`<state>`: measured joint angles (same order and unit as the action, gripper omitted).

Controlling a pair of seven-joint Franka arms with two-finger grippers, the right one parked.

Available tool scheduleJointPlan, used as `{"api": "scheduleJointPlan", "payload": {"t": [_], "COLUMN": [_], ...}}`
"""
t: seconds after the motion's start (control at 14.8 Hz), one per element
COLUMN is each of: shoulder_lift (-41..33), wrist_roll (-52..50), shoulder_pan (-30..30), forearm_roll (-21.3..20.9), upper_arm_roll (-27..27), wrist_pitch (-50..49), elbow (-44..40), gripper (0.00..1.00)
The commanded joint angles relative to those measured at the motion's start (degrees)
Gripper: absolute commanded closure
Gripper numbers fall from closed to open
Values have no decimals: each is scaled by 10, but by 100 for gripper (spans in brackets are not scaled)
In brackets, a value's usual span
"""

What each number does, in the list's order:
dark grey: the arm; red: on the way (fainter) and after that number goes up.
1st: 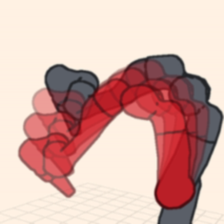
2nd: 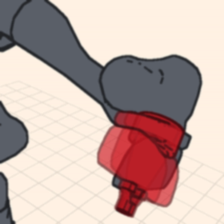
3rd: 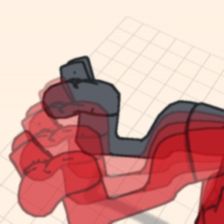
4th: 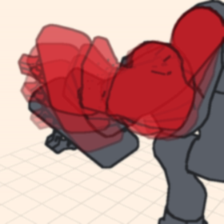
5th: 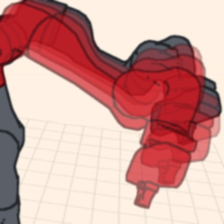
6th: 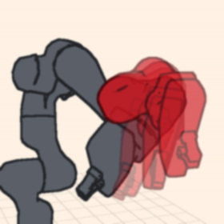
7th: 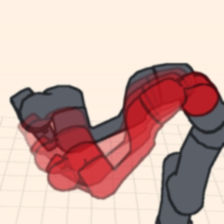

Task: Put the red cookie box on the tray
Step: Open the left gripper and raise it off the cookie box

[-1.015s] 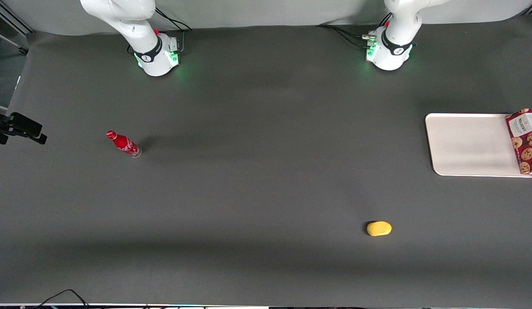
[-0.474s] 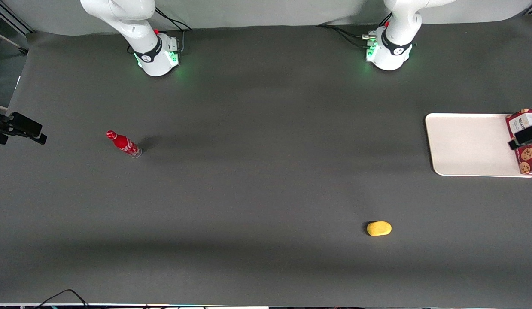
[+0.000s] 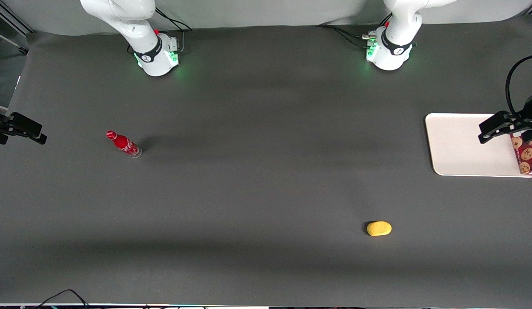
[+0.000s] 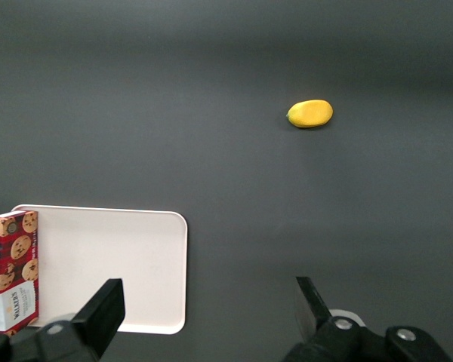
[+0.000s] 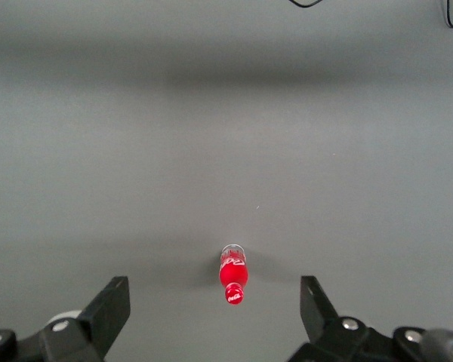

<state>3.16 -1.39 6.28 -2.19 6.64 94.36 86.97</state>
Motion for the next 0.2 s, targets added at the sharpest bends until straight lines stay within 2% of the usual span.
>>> {"api": "scheduleJointPlan", "payload": {"t": [0.0, 0.14], "shoulder_lift": [-31, -34], "wrist_roll": [-7, -7], "shoulder_pan": [1, 1], "forearm_roll": [-10, -9], "upper_arm_roll": [-1, 0], "wrist_pitch": [-21, -23], "elbow": [16, 18], "gripper": [0, 0]}}
